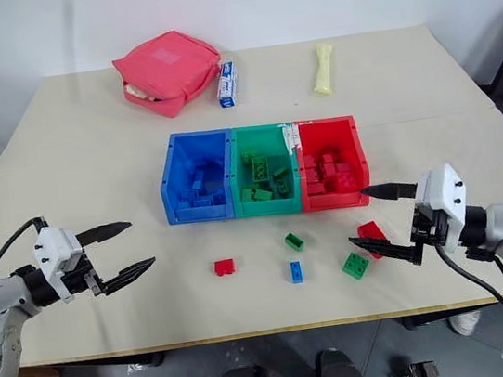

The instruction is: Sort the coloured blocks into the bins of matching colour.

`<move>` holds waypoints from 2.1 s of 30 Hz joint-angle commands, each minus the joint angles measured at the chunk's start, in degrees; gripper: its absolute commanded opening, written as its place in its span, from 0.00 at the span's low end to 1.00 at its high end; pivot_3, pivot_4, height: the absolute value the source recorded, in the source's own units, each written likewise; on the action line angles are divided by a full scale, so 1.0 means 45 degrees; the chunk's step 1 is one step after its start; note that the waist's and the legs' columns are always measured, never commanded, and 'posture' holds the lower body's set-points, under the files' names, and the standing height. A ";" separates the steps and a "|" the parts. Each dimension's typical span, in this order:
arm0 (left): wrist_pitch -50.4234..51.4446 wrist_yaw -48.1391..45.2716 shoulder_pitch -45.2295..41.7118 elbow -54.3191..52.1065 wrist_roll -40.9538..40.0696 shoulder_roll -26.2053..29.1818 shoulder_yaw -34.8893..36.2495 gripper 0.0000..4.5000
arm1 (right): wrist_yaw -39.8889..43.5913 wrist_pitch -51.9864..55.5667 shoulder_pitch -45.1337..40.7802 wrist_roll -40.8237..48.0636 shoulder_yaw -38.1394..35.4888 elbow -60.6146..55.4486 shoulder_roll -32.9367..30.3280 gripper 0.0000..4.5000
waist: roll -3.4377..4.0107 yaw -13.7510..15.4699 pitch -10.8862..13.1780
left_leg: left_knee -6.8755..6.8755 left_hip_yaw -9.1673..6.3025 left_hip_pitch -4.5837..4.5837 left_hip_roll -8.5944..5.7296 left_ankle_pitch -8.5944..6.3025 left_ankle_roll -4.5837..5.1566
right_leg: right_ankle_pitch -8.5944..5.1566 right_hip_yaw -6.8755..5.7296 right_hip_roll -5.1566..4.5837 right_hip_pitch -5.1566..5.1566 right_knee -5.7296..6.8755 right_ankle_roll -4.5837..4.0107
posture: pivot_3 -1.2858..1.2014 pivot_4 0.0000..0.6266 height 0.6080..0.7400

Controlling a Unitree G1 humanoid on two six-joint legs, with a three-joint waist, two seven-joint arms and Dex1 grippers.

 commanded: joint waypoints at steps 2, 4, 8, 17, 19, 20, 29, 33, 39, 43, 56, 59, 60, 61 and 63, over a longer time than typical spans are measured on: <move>0.0367 0.0012 0.0194 -0.1110 -0.0203 -0.0033 -0.0295 1.00 | -0.0600 -0.0386 0.0158 -0.0285 -0.0474 -0.0219 0.0300 1.00 | 0.0000 -0.0010 0.0000 | 0.0000 0.0003 -0.0001 -0.0002 -0.0002 0.0002 | 0.0001 0.0004 -0.0001 0.0000 -0.0003 0.0002 | 0.52 0.24 1.00; 0.0647 0.0042 0.0062 -0.1590 -0.0553 -0.0370 -0.0585 1.00 | -0.1199 -0.0222 0.0426 -0.0255 -0.0971 -0.0382 0.0454 1.00 | 0.0000 0.0009 0.0000 | 0.0008 0.0001 -0.0004 -0.0001 -0.0002 0.0002 | 0.0001 0.0003 -0.0001 0.0002 0.0001 0.0002 | 0.52 0.24 1.00; 0.1305 0.0306 -0.0281 -0.2873 -0.0791 -0.1015 -0.1403 1.00 | -0.2016 -0.0067 0.2114 -0.0132 -0.2640 -0.1221 0.0687 1.00 | 0.0000 0.0188 0.0000 | 0.0030 -0.0006 -0.0005 -0.0003 0.0000 -0.0001 | 0.0002 0.0001 0.0000 0.0002 0.0034 0.0003 | 0.52 0.24 1.00; 0.0839 -0.0065 -0.0727 -0.4383 0.0403 -0.1978 -0.4350 1.00 | -0.1120 -0.1199 0.5459 -0.1038 -0.4553 0.0006 0.0574 1.00 | -0.0002 0.0158 -0.0002 | 0.0037 0.0048 0.0035 -0.0011 0.0008 0.0017 | 0.0011 0.0045 0.0018 0.0032 0.0050 0.0018 | 0.52 0.24 1.00; 0.0870 -0.0047 -0.0737 -0.4346 0.0322 -0.1958 -0.4283 1.00 | -0.0836 -0.0963 0.5748 -0.1138 -0.4214 -0.0206 0.0313 1.00 | 0.0006 0.0045 -0.0006 | 0.0010 0.0046 0.0053 0.0000 0.0008 0.0017 | 0.0007 0.0044 0.0026 0.0029 0.0063 0.0005 | 0.52 0.24 1.00; 0.0843 -0.0005 -0.0756 -0.4275 0.0342 -0.1937 -0.4221 1.00 | -0.0628 -0.0945 0.5901 -0.1258 -0.3948 -0.0406 0.0192 1.00 | 0.0017 0.0009 -0.0012 | 0.0004 0.0044 0.0056 0.0000 0.0007 0.0017 | 0.0003 0.0042 0.0025 0.0027 0.0068 -0.0002 | 0.52 0.24 1.00; 0.1343 0.0754 -0.0715 -0.4623 -0.0434 -0.2085 -0.3356 1.00 | -0.2528 0.1593 0.3905 -0.1890 -0.1139 -0.0623 0.0534 1.00 | 0.0019 -0.0001 -0.0013 | 0.0017 0.0027 0.0054 0.0000 0.0015 0.0001 | 0.0003 0.0034 0.0016 0.0026 0.0069 -0.0002 | 0.52 0.24 1.00; 0.2365 0.1286 -0.0601 -0.5602 -0.0987 -0.2151 -0.3204 1.00 | -0.3192 0.2126 0.2973 -0.2396 0.0014 -0.0281 0.0917 1.00 | 0.0019 0.0083 -0.0012 | 0.0032 -0.0006 0.0027 0.0000 0.0016 -0.0008 | 0.0003 0.0014 0.0014 0.0018 0.0067 -0.0001 | 0.52 0.24 1.00; 0.2725 0.1142 -0.0338 -0.5903 -0.1187 -0.1882 -0.3078 1.00 | -0.4193 0.3017 0.1805 -0.2437 0.0635 0.0156 0.1671 0.91 | 0.0015 0.0001 -0.0014 | 0.0041 0.0001 0.0023 -0.0007 0.0021 -0.0014 | 0.0003 0.0016 0.0016 0.0019 0.0066 0.0000 | 0.52 0.24 1.00; 0.2402 0.0685 -0.0374 -0.5649 -0.1161 -0.1702 -0.3102 1.00 | -0.4388 0.3164 0.1590 -0.2731 0.0698 0.0133 0.1636 0.63 | 0.0015 -0.0002 -0.0015 | 0.0038 -0.0001 0.0025 -0.0006 0.0021 -0.0015 | 0.0003 0.0015 0.0017 0.0019 0.0069 -0.0001 | 0.52 0.24 1.00; 0.2434 0.1650 -0.0136 -0.5251 -0.1582 -0.2511 -0.2181 1.00 | -0.4121 0.5436 -0.1610 0.1352 -0.0687 -0.2067 0.1361 0.33 | 0.0020 -0.0129 -0.0012 | 0.0032 0.0008 0.0022 0.0010 0.0020 -0.0016 | 0.0004 0.0019 0.0031 0.0004 0.0075 -0.0001 | 0.52 0.24 1.00; 0.2273 0.2384 0.0019 -0.4536 -0.1465 -0.2581 -0.1188 1.00 | -0.5061 0.5453 -0.3724 0.0668 0.0027 -0.1067 0.1825 0.33 | 0.0019 -0.0051 -0.0011 | 0.0035 -0.0002 0.0020 0.0008 0.0021 -0.0018 | 0.0002 0.0009 0.0029 -0.0003 0.0081 -0.0003 | 0.52 0.24 1.00; 0.2229 0.2518 0.0130 -0.4277 -0.1459 -0.2567 -0.0873 1.00 | -0.5228 0.5242 -0.4331 0.0232 0.0377 -0.0546 0.1936 0.33 | 0.0016 -0.0040 -0.0013 | 0.0035 -0.0002 0.0020 0.0006 0.0021 -0.0018 | 0.0002 0.0009 0.0028 -0.0003 0.0077 -0.0003 | 0.52 0.24 1.00; 0.2197 0.2535 0.0287 -0.4102 -0.1443 -0.2505 -0.0645 1.00 | -0.5380 0.5026 -0.4886 -0.0225 0.0716 0.0068 0.2045 0.33 | 0.0016 -0.0043 -0.0013 | 0.0040 -0.0002 0.0020 0.0005 0.0020 -0.0017 | 0.0002 0.0007 0.0026 -0.0001 0.0078 -0.0003 | 0.52 0.24 1.00; 0.2046 0.2356 0.0682 -0.3961 -0.1372 -0.2313 -0.0307 1.00 | -0.5842 0.4497 -0.6005 -0.1294 0.1343 0.1663 0.2279 0.33 | 0.0016 -0.0049 -0.0013 | 0.0041 0.0001 0.0015 -0.0005 0.0019 -0.0014 | 0.0003 0.0008 0.0017 -0.0004 0.0075 -0.0003 | 0.52 0.24 1.00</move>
